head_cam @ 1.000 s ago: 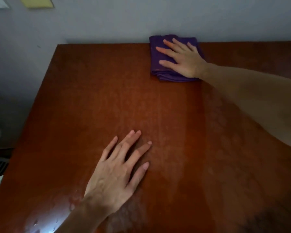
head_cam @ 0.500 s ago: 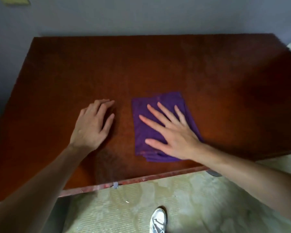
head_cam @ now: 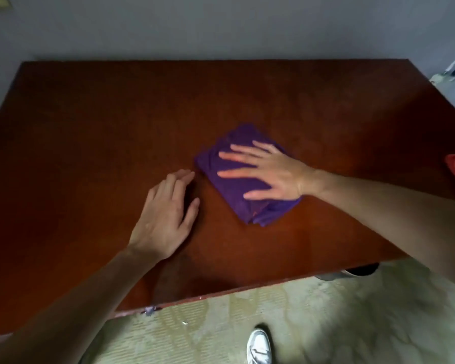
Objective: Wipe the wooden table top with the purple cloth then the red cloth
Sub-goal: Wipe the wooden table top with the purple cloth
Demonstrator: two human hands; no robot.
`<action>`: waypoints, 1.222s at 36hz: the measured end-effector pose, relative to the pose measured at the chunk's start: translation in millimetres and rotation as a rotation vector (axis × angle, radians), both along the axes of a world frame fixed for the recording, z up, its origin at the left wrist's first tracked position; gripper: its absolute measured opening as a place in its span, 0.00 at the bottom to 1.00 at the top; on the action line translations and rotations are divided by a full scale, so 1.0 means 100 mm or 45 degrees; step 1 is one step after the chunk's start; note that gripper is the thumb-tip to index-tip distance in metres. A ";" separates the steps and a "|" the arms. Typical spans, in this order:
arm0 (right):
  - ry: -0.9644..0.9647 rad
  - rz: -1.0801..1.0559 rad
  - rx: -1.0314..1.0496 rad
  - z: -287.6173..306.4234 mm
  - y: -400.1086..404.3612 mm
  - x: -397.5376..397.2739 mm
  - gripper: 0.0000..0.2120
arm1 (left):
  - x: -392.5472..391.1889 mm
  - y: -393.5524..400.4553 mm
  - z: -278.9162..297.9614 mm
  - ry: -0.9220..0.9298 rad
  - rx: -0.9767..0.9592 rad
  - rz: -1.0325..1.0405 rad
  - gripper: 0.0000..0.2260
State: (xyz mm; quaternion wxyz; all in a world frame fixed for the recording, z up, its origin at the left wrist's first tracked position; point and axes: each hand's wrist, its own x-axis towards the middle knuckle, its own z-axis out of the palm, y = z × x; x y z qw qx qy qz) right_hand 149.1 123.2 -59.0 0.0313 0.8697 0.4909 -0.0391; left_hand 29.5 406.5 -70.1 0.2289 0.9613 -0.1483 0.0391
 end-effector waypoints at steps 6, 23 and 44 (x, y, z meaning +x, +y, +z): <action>-0.001 -0.184 0.031 0.03 0.02 1.18 0.31 | 0.07 -0.03 0.02 0.078 0.232 -0.174 0.24; 0.115 -0.621 0.225 0.03 0.22 2.44 0.31 | 0.12 -0.04 0.02 0.187 0.411 -0.177 0.27; -0.015 -0.513 0.226 -0.12 -0.85 -1.33 0.32 | -0.25 -0.41 0.09 0.028 0.327 0.155 0.25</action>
